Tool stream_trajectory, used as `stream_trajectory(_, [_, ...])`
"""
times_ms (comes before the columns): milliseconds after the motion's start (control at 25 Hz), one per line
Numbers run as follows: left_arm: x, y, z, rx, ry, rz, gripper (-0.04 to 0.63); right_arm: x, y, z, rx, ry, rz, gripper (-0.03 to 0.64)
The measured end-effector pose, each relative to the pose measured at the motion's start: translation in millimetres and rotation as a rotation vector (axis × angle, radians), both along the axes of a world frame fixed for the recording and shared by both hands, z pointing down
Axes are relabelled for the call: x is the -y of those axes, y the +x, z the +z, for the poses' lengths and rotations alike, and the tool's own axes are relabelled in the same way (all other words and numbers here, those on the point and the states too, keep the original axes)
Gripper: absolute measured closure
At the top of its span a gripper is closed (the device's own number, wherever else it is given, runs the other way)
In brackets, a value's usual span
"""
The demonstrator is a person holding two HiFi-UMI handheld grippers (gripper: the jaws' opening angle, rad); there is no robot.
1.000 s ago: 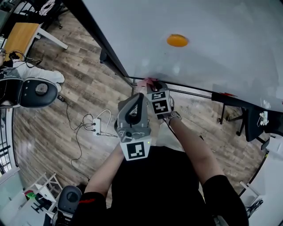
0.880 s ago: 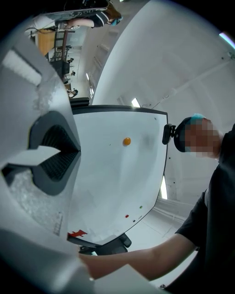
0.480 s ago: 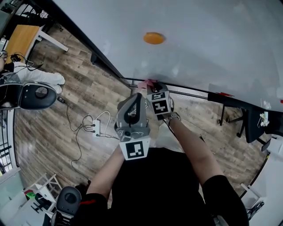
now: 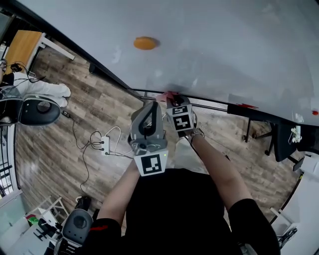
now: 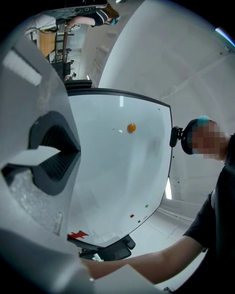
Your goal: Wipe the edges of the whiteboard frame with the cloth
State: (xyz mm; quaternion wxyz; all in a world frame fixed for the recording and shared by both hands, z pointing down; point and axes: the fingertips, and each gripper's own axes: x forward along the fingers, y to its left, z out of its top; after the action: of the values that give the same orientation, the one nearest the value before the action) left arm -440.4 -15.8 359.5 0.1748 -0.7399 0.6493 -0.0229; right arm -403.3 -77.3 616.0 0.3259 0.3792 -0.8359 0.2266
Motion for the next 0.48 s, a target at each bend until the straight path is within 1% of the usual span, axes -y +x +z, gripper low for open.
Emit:
stream_trajectory(240, [12.1,5.8,4.6,0.006,-0.006,-0.027,0.598,0.8,13.5,-0.6,0.004,0.001,-0.012,0.563])
stream_trajectory(480, [16.9,4.2,6.8,0.016,-0.009,-0.042,0.598,2.0,17.9,0.1,0.007,-0.002,-0.017,0.563])
